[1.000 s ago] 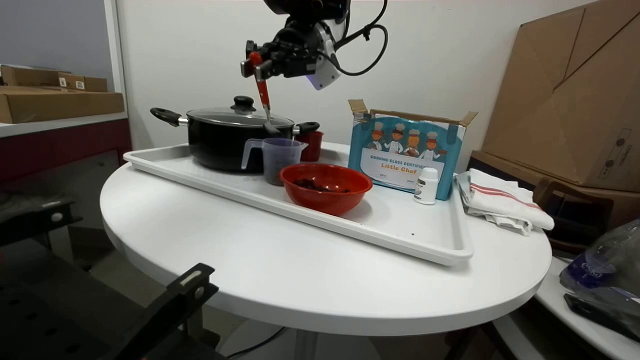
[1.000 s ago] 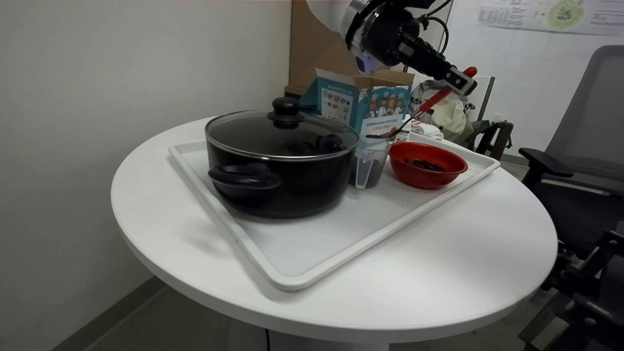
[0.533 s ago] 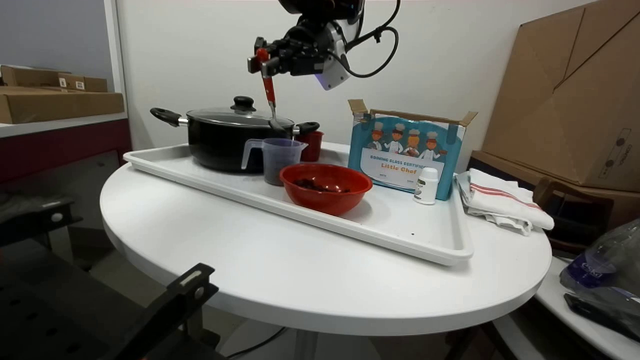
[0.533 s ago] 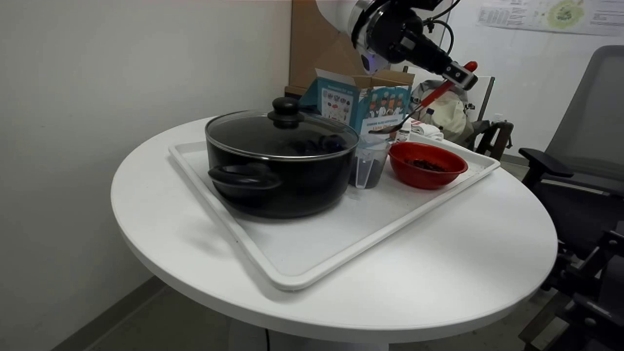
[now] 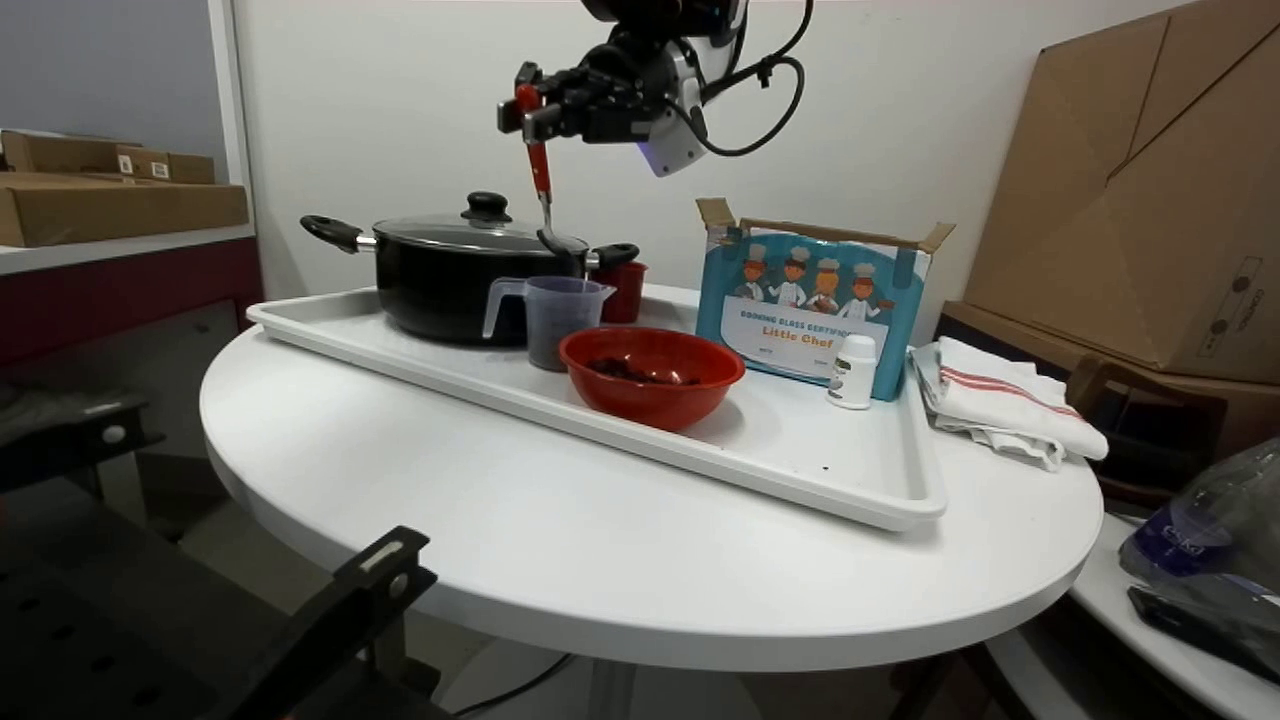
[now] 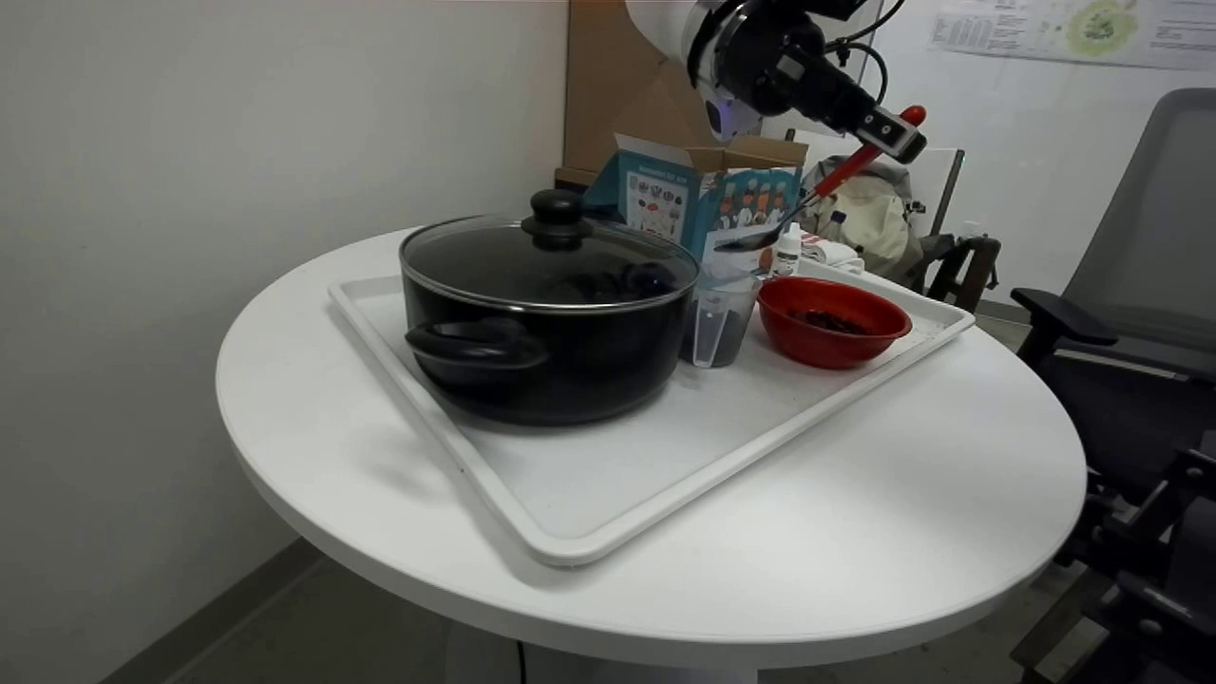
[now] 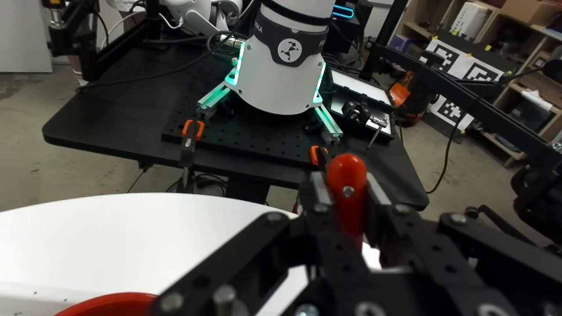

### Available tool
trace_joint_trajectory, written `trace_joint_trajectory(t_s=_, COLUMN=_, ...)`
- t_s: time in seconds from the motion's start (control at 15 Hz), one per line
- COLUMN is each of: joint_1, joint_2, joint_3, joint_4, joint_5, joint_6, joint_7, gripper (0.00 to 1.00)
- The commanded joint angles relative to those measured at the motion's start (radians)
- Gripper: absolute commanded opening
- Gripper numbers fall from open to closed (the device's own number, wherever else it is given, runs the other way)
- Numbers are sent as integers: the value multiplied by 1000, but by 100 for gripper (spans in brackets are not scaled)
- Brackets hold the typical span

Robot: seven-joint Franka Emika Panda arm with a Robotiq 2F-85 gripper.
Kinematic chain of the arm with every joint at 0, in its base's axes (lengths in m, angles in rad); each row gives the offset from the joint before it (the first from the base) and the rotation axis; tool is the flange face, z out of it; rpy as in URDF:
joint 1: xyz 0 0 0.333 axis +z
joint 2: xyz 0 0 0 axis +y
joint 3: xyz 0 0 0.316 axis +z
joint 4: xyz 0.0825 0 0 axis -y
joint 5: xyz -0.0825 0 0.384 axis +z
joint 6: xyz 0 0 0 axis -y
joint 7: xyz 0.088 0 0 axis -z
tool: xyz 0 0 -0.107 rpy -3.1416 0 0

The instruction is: Use the spoon to scoop some beans from the red bowl to the clear jar

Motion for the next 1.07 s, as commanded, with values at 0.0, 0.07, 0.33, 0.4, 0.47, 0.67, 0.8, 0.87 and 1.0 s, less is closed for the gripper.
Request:
trace_joint_trajectory(t_s=0.0, joint_1=-7, joint_2=27, joint_3=3, joint_4=54, joint_5=35, joint_6=-50, joint_7=-20, gripper=9)
trace_joint_trajectory(t_s=0.07, joint_1=-7, joint_2=25, joint_3=4, joint_4=52, joint_5=36, joint_6=-48, joint_7=-25, gripper=9)
trace_joint_trajectory(t_s=0.33, joint_1=-2, joint_2=0, joint_3=-6, joint_4=16, joint_5=9, joint_6=-7, joint_7=-35, gripper=9)
trace_joint_trajectory(t_s=0.4, joint_1=0, joint_2=-11, joint_3=-11, joint_4=0, joint_5=-5, joint_6=15, joint_7=-32, gripper=9)
trace_joint_trajectory(t_s=0.47, joint_1=-3, joint_2=-17, joint_3=-11, joint_4=-10, joint_5=-11, joint_6=24, joint_7=-41, gripper=9)
trace_joint_trajectory(t_s=0.67, joint_1=-1, joint_2=-73, joint_3=-16, joint_4=-97, joint_5=-61, joint_6=114, joint_7=-54, gripper=9)
trace_joint_trajectory(t_s=0.8, joint_1=4, joint_2=-121, joint_3=-17, joint_4=-184, joint_5=-106, joint_6=201, joint_7=-59, gripper=9)
trace_joint_trajectory(t_s=0.87, joint_1=5, joint_2=-149, joint_3=-15, joint_4=-233, joint_5=-127, joint_6=246, joint_7=-62, gripper=9)
trace_joint_trajectory(t_s=1.0, joint_1=7, joint_2=-208, joint_3=-11, joint_4=-331, joint_5=-161, joint_6=332, joint_7=-65, gripper=9)
